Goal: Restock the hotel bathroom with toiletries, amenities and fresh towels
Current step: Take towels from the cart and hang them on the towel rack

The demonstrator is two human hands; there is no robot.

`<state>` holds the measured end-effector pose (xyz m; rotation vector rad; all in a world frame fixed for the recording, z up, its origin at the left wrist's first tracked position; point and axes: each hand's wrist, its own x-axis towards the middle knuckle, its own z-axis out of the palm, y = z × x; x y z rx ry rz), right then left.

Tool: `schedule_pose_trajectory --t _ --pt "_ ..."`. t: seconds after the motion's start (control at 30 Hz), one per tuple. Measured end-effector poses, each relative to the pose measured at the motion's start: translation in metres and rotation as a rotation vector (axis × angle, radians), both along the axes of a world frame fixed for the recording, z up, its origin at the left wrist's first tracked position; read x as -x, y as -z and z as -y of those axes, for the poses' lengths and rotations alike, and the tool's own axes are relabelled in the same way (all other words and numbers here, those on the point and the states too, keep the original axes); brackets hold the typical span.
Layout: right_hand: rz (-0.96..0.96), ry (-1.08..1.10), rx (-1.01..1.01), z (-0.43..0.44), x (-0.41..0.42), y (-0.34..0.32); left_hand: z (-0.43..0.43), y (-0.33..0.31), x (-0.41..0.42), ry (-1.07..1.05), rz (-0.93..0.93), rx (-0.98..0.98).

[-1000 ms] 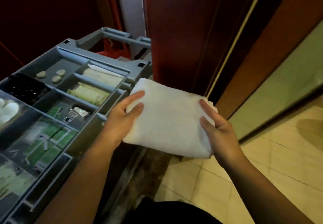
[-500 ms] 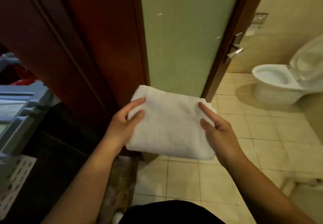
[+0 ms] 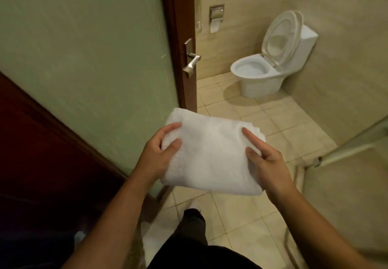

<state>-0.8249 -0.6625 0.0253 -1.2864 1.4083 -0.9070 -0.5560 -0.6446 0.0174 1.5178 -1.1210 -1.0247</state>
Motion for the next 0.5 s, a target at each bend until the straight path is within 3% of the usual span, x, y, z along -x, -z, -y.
schedule_pose_trajectory --t 0.5 --pt "-0.019 0.328 -0.028 0.159 0.042 -0.010 0.251 0.001 0.040 0.301 -0.157 -0.170"
